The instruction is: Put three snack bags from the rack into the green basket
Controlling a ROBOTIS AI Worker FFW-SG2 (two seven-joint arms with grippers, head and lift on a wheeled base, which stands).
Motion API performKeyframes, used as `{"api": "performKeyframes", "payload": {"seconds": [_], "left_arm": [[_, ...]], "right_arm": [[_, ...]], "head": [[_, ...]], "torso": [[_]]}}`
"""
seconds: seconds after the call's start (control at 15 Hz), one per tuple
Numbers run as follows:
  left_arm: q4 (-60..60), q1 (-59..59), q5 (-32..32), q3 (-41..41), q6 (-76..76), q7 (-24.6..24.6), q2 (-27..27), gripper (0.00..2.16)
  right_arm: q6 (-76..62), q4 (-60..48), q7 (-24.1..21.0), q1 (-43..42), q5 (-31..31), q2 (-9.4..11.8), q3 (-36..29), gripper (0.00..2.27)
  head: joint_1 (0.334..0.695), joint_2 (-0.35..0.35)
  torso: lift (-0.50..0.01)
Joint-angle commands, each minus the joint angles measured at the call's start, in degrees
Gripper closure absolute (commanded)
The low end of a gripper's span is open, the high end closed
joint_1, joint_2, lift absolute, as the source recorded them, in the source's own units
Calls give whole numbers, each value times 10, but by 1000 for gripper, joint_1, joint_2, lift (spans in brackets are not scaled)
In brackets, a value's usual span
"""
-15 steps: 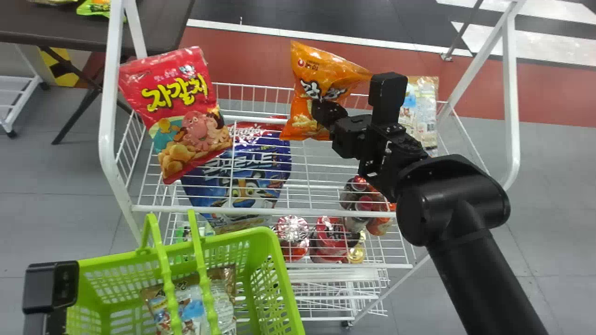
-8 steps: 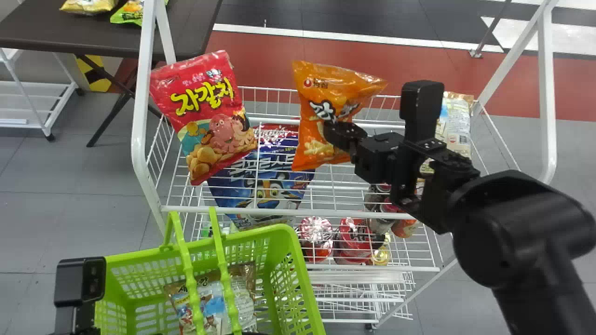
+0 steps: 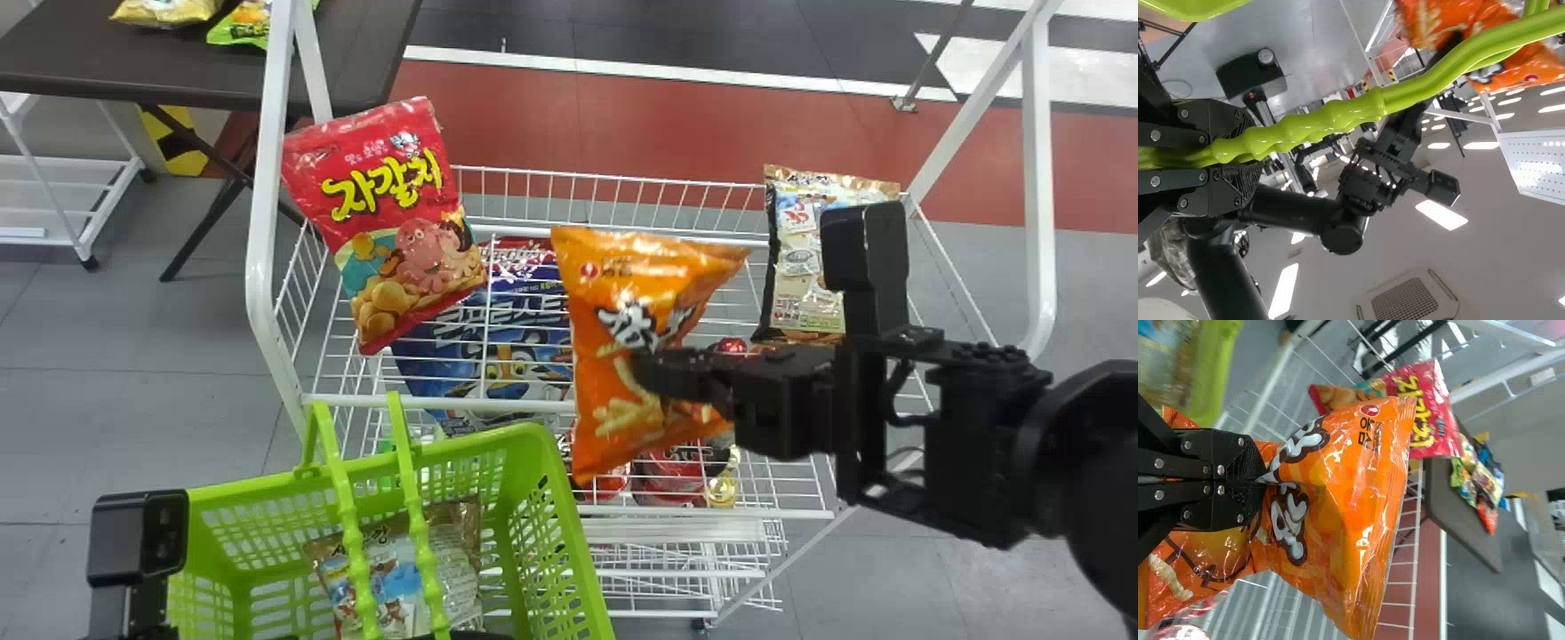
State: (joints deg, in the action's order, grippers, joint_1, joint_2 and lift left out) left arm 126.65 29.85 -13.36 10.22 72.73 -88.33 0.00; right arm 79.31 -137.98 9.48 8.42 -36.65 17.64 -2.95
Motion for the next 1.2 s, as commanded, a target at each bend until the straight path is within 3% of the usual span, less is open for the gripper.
{"api": "performKeyframes", "payload": {"seconds": [0.0, 0.4, 0.67, 0.93, 1.0, 1.07, 1.13], "left_arm": [[-1, -1, 0, -2, 0, 0, -1, 2148], [3, -2, 0, -12, 2, 3, -1, 2148], [4, -2, 0, -15, 4, 4, -1, 2148], [4, -2, 0, -15, 4, 4, -1, 2148], [4, -2, -1, -15, 4, 4, -1, 2148], [4, -2, 0, -15, 4, 4, -1, 2148], [4, -2, 0, -14, 2, 4, -1, 2148]], "right_arm": [[63, -27, -1, 12, -57, 1, -22, 2250], [108, -47, -15, 28, -138, -29, 8, 2250], [106, -22, -20, 42, -148, -53, 43, 2250], [64, 18, -19, 61, -153, -60, 62, 2240], [57, 26, -14, 62, -148, -60, 69, 2020], [57, 30, -11, 63, -148, -60, 71, 1396], [57, 31, -10, 64, -149, -60, 72, 461]], "head": [[695, -138], [695, -89], [695, 5], [695, 71], [695, 93], [695, 103], [695, 110]], "torso": [[0], [0], [0], [0], [0], [0], [0]]}}
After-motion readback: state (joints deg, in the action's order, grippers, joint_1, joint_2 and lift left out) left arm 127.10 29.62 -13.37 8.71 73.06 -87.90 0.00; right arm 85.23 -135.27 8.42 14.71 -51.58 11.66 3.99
